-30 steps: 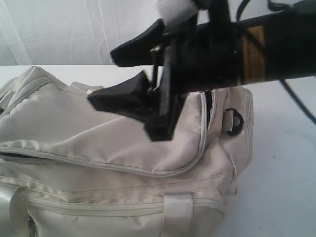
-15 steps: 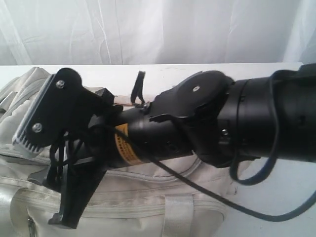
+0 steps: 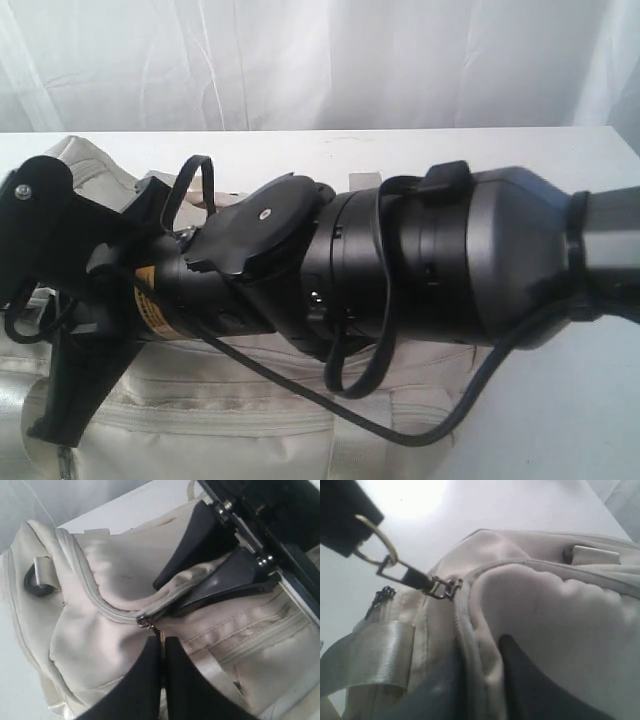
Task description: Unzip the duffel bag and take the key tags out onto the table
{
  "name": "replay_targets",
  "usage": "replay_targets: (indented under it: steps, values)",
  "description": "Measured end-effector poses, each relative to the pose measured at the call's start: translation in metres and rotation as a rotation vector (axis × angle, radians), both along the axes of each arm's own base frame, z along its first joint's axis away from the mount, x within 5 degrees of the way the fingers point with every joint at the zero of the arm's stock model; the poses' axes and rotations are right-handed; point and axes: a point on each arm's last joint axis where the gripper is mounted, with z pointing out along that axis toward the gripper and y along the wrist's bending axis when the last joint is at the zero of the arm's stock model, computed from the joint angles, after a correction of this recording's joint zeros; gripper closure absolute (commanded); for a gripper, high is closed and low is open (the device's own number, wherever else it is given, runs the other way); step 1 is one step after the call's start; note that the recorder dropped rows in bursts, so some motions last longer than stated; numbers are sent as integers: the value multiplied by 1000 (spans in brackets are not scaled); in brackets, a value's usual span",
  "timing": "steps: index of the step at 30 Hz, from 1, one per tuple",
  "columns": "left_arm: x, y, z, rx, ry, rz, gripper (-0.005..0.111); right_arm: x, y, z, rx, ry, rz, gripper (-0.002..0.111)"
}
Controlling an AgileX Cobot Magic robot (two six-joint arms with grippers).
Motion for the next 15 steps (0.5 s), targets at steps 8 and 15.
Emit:
replay_targets:
  steps: [8, 15]
  values:
    - [8, 13, 1, 26, -26, 165, 107, 0, 0, 1, 2, 1, 3, 108]
    - [13, 19, 8, -8, -96, 257, 107, -3, 2, 3, 9, 6, 17, 108]
